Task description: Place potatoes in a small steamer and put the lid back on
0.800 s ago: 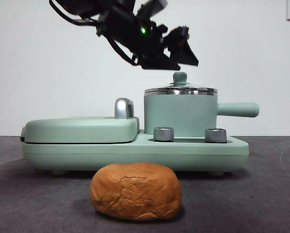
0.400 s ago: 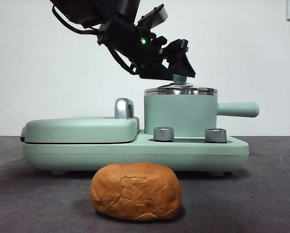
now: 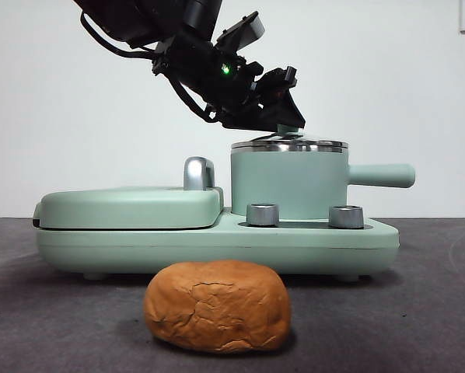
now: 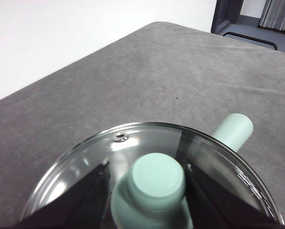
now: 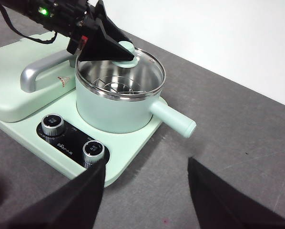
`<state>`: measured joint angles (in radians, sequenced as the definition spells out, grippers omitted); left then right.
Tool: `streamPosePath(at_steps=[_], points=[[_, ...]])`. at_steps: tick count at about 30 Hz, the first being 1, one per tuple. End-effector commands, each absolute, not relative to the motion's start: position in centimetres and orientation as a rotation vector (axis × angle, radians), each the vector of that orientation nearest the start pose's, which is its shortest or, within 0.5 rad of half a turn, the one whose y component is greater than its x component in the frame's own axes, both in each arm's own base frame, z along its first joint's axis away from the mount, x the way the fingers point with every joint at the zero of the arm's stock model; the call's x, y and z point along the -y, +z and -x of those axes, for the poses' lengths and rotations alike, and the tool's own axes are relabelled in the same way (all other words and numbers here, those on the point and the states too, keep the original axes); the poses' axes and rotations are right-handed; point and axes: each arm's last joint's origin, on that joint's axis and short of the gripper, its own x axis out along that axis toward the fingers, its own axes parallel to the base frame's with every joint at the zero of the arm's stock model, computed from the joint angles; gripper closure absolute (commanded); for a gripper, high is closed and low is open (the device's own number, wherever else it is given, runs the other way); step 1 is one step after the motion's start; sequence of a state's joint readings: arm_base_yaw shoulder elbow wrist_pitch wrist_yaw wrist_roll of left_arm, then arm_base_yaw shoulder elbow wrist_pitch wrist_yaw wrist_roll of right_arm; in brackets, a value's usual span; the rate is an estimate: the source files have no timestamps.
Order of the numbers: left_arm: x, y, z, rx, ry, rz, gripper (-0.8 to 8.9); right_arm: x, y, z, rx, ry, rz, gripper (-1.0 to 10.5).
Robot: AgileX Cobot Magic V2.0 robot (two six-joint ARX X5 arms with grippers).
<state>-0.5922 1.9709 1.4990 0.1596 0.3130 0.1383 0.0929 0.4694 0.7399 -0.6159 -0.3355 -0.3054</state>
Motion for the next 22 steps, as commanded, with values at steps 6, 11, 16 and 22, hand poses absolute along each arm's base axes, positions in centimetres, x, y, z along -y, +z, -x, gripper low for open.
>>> streamPosePath(at_steps=[6,11,16,22], points=[[26.9,24.8,-38.1,-0.305,-0.917,-0.179,6.95,-1.8,32.1,-9.2,-0.258,0.468,0.243,6.7],[26.9,24.9,-38.1,-0.301,-0.917,-0.179,8.07,-1.8,32.1,-9.2,-0.258,0.468,0.243,6.7],[27.0,25.4,-38.0,-0.28,-0.919,-0.181,8.07,-1.8,32.0,-9.2,-0.258,0.468,0.243,6.7],[26.6,27.6,-37.4,-0.212,-0.918,-0.171,8.07,-1.8,32.0,-9.2,-0.258,0.468,0.243,6.7]])
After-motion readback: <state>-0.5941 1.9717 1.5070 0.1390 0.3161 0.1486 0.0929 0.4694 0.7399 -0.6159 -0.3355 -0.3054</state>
